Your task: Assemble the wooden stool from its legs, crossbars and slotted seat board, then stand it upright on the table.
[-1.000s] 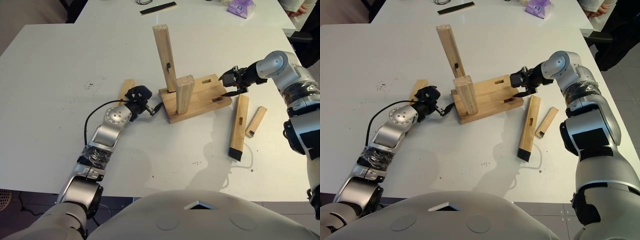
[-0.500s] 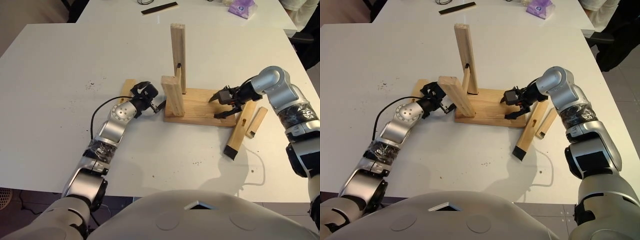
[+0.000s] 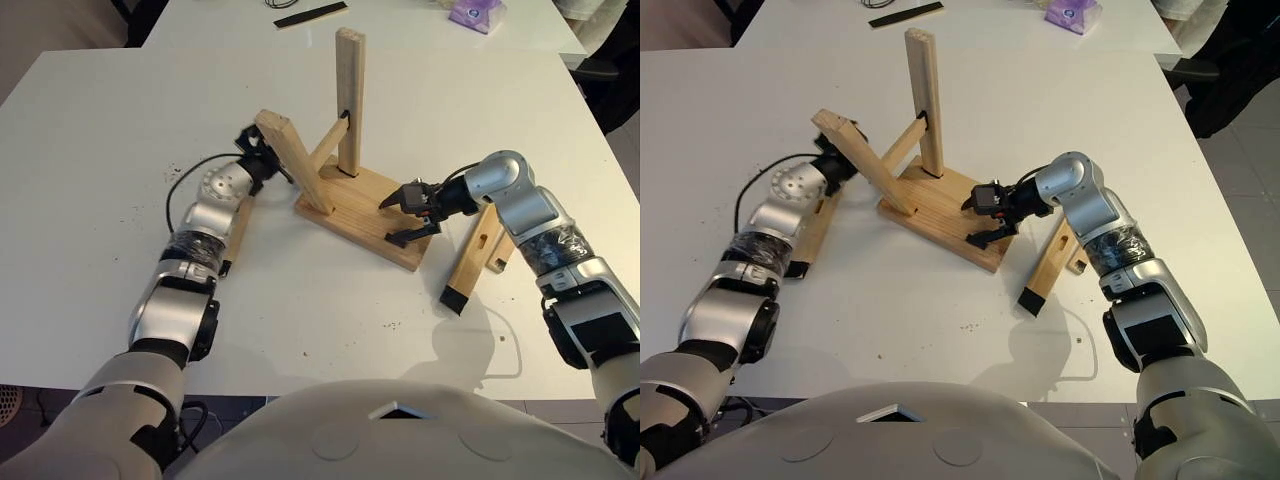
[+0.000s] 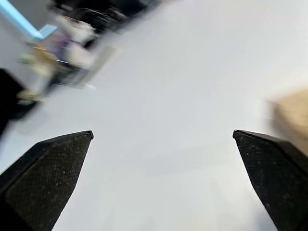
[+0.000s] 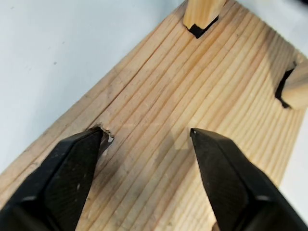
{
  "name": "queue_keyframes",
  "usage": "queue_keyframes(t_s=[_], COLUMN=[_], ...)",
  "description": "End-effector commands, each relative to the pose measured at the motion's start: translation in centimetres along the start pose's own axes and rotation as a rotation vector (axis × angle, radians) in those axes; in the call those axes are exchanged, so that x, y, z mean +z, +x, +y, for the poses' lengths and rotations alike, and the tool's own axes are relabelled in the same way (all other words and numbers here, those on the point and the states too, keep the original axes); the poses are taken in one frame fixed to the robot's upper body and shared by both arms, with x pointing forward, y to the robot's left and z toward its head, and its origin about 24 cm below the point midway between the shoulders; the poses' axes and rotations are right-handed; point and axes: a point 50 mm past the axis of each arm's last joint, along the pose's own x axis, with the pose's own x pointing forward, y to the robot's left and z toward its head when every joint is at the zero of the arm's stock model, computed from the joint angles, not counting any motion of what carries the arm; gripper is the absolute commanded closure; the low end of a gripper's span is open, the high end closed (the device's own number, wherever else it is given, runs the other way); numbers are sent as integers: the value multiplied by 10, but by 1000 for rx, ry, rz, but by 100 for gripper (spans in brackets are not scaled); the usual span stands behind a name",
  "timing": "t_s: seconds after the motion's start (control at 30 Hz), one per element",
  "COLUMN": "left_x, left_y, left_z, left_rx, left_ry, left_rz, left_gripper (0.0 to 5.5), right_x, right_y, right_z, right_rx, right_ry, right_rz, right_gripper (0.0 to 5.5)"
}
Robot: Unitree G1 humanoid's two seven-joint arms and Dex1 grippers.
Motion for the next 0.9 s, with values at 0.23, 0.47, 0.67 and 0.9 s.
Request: queue_keyframes(t_s=[0.23, 0.47, 0.67, 0.9], left_x=[26, 8, 6, -3], left_y=[-96, -135, -145, -141], left_z=[69, -26, -70, -135], left_rx=[164, -150, -260, -481], left_ry=[73, -57, -161, -38], left_rz=[-66, 78, 154, 155], left_gripper=[10, 10, 10, 10], right_x=[6, 18, 16, -33], right_y=[-2, -31, -53, -63], right_z=[30, 32, 20, -25], right_rx=[-20, -28, -131, -495], right_ry=[209, 255, 296, 197], right_rz=[-29, -41, -56, 203], right_gripper=[211, 211, 211, 211])
